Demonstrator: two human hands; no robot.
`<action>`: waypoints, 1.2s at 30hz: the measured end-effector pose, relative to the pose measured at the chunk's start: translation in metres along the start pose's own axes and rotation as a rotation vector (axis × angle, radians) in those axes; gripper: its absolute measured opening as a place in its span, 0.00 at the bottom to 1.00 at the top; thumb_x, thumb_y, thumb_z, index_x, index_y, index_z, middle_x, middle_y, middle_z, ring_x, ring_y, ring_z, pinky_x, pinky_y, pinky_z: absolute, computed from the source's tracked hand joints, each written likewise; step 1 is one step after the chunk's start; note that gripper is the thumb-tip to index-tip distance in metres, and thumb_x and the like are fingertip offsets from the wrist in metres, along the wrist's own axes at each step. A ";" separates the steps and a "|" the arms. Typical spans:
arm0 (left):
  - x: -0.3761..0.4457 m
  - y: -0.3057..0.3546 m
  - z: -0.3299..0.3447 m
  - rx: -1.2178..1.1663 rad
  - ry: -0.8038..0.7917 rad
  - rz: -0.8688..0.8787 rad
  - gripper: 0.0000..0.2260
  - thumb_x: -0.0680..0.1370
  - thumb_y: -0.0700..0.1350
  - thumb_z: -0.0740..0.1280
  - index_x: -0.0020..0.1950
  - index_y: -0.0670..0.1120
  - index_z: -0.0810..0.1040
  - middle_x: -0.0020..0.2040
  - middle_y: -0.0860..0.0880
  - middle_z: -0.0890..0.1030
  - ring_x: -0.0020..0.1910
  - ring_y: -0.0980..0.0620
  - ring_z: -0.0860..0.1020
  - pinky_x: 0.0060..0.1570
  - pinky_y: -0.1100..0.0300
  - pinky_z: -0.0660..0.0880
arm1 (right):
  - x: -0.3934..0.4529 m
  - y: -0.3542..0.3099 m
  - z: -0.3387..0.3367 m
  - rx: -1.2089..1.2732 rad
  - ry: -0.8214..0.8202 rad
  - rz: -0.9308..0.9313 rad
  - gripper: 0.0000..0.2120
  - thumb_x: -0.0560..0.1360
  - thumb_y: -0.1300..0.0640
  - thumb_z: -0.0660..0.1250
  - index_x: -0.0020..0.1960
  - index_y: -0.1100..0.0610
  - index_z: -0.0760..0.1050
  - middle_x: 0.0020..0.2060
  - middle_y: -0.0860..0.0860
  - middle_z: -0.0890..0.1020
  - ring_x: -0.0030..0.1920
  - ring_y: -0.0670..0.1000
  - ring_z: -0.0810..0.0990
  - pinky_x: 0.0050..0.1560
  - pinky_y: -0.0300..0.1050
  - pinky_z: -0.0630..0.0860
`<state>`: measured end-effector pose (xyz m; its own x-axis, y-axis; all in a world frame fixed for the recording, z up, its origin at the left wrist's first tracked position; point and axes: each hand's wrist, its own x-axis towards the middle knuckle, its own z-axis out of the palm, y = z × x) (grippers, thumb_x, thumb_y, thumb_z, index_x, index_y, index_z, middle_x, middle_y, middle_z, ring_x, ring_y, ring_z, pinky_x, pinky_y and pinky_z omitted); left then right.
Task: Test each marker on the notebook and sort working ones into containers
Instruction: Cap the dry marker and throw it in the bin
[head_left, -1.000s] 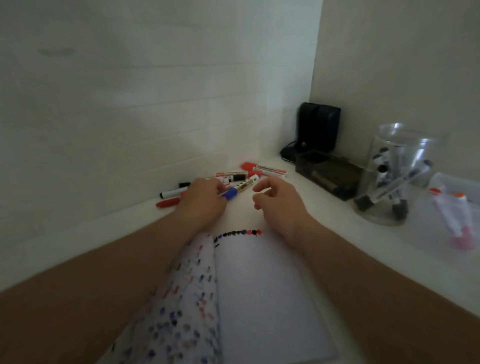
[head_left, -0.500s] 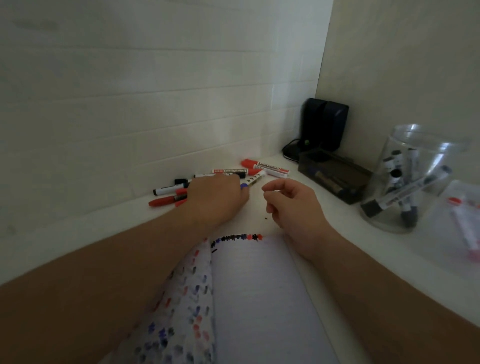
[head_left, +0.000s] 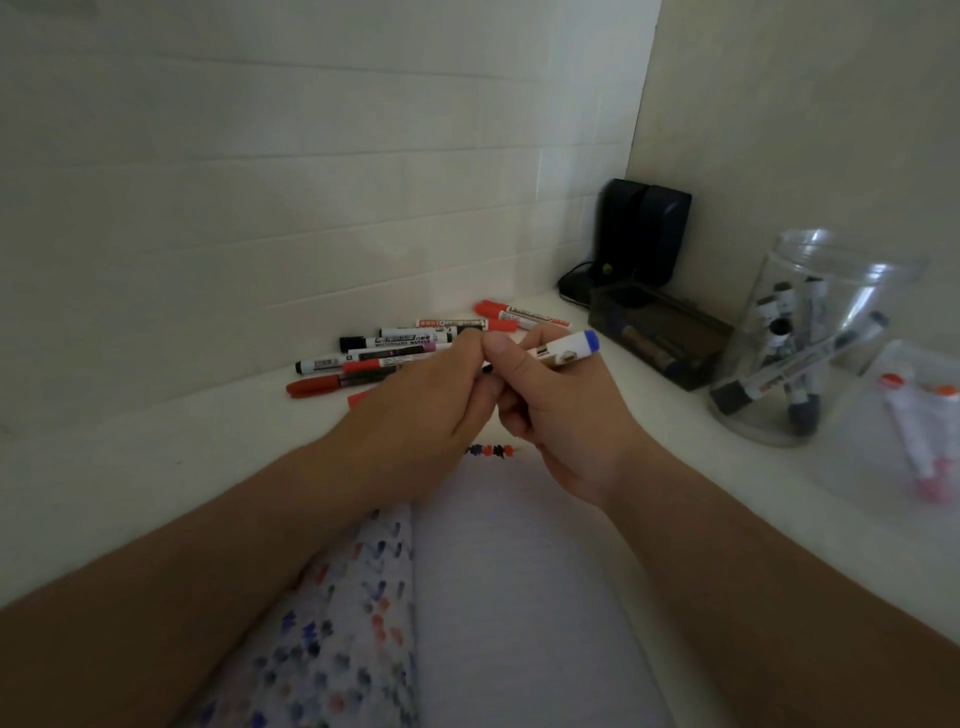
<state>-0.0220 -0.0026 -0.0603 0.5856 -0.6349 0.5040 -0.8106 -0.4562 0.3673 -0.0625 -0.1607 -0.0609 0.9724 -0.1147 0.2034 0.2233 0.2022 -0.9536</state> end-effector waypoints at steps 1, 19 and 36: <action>0.000 0.000 0.002 0.002 0.005 0.008 0.07 0.85 0.54 0.54 0.50 0.54 0.65 0.34 0.56 0.73 0.34 0.56 0.74 0.32 0.64 0.68 | 0.000 0.001 -0.001 -0.008 -0.004 -0.008 0.11 0.81 0.59 0.70 0.45 0.62 0.72 0.33 0.60 0.75 0.26 0.48 0.72 0.25 0.39 0.66; -0.007 -0.013 0.006 0.131 -0.386 -0.185 0.26 0.69 0.75 0.67 0.60 0.66 0.63 0.48 0.65 0.66 0.47 0.60 0.71 0.46 0.55 0.69 | 0.006 -0.051 -0.042 -0.145 0.041 0.064 0.13 0.83 0.58 0.63 0.41 0.52 0.78 0.31 0.54 0.76 0.29 0.50 0.71 0.28 0.40 0.63; -0.003 -0.020 0.015 0.187 -0.413 -0.211 0.25 0.65 0.78 0.65 0.52 0.64 0.72 0.49 0.61 0.71 0.46 0.62 0.70 0.42 0.58 0.72 | 0.000 0.005 -0.044 -0.657 0.068 0.173 0.13 0.72 0.64 0.75 0.36 0.58 0.72 0.31 0.63 0.80 0.28 0.54 0.77 0.28 0.42 0.74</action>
<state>-0.0079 -0.0010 -0.0806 0.7170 -0.6937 0.0679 -0.6838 -0.6811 0.2618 -0.0642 -0.2020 -0.0755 0.9790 -0.1993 0.0421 -0.0436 -0.4068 -0.9125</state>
